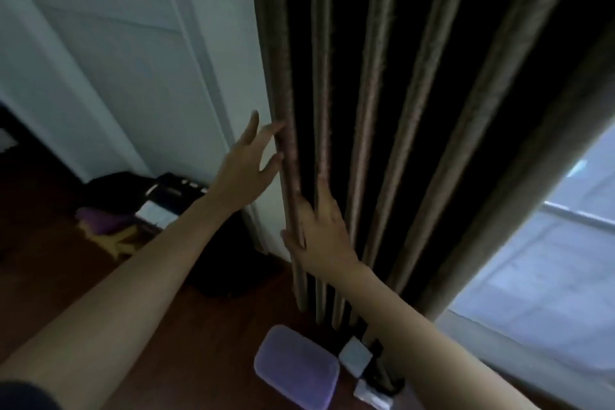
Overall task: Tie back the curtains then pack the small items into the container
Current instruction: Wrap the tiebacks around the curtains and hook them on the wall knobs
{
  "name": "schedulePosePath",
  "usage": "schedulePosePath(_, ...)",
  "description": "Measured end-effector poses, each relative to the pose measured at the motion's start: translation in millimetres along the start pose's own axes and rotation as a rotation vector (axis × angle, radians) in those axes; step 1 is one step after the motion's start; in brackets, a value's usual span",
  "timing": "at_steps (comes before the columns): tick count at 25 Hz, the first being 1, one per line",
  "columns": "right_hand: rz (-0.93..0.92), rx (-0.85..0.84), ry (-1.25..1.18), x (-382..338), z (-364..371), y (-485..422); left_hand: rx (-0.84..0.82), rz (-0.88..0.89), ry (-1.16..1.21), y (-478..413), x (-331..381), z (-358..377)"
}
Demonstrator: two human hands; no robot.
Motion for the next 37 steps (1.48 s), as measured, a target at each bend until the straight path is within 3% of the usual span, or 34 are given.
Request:
schedulePosePath(3,0.158,0.059,0.051,-2,-9,0,-0.057,0.177,0.102,-25,2,8)
schedulePosePath(6,0.263,0.06,0.073,1,-14,-8,0.005,0.207,0.173,-45,2,8)
schedulePosePath(11,0.324,-0.084,0.089,12,-7,-32,-0.037,0.166,0.171,-49,-12,28)
schedulePosePath(16,0.263,-0.14,0.029,21,5,-44,-0.001,-0.063,0.162,-42,-71,16)
schedulePosePath(19,0.265,-0.17,0.036,32,24,-37,-0.058,0.121,0.25,-38,-45,24)
schedulePosePath(22,0.27,-0.182,0.039,35,38,-29,-0.117,0.146,0.268,-44,-50,34)
schedulePosePath(29,0.402,-0.151,0.061,45,68,-30,-0.464,0.357,0.254,-58,-27,62)
schedulePosePath(37,0.369,-0.115,0.036,28,69,-41,-0.498,0.409,0.281,-57,-4,66)
Point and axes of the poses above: each hand's wrist, its own y-axis away from the middle knuckle, its own z-axis out of the palm, x = y × z, the point moved 10 cm from there along -y, towards the middle knuckle, and after that the axes turned 8 degrees about z, right-handed, at the moved point
